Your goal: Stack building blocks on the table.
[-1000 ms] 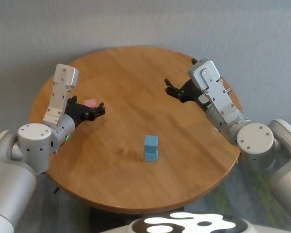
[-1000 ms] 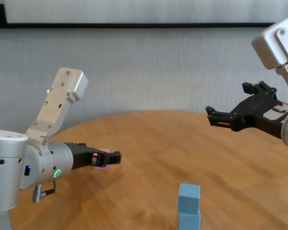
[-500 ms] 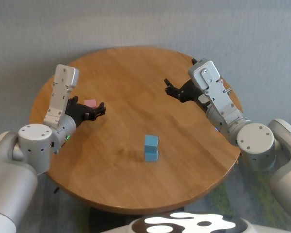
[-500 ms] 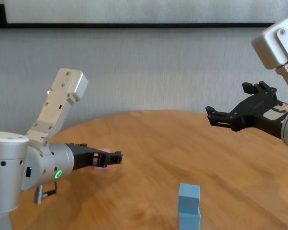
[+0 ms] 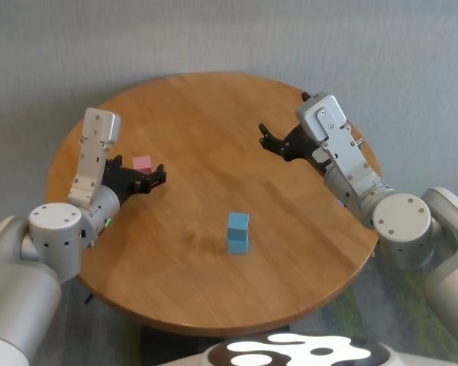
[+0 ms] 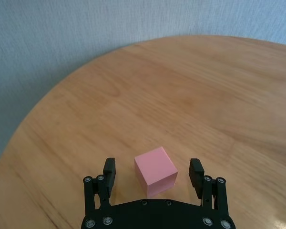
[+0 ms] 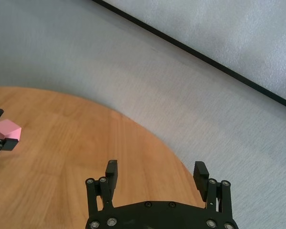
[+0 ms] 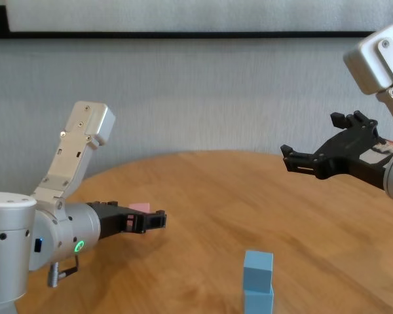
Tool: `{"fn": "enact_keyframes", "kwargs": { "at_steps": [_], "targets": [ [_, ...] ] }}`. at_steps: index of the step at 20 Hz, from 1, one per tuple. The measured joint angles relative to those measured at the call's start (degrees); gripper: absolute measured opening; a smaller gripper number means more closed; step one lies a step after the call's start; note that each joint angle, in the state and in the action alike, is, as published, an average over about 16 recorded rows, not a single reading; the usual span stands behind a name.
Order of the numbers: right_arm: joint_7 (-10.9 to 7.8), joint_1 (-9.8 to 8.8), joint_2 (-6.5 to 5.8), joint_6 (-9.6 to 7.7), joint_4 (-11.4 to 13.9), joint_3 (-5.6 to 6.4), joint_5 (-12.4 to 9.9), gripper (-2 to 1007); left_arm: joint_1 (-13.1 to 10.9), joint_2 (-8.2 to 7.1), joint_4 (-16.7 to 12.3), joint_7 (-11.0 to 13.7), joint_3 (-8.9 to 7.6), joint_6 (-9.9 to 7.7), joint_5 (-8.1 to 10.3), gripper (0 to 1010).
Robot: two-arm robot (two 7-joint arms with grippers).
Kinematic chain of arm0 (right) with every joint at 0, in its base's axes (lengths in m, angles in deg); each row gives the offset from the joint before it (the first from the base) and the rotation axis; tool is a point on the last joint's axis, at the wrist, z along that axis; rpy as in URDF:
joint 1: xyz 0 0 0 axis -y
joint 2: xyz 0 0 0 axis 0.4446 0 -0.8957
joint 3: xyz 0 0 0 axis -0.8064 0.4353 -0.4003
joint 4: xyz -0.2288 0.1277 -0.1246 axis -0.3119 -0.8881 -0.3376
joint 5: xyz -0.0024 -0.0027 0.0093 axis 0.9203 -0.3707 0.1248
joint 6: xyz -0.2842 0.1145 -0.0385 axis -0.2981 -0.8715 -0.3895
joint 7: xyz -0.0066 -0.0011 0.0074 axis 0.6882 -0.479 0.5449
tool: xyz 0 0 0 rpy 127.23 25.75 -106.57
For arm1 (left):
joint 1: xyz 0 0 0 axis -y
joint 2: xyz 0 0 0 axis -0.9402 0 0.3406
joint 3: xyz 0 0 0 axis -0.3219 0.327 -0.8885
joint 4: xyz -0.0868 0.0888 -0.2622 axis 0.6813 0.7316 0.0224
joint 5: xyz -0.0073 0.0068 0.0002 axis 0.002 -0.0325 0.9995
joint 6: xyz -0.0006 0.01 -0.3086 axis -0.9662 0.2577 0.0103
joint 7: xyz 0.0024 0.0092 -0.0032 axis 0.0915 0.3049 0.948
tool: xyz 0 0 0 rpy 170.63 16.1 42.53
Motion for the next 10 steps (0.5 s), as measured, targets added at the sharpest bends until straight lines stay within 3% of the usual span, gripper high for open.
{"fn": "enact_keyframes", "kwargs": {
  "at_steps": [10],
  "targets": [
    [0.00, 0.00, 0.00, 0.00, 0.0, 0.00, 0.0, 1005, 0.1, 0.21, 1.0, 0.6, -0.38, 1.77, -0.09, 1000]
  ]
}}
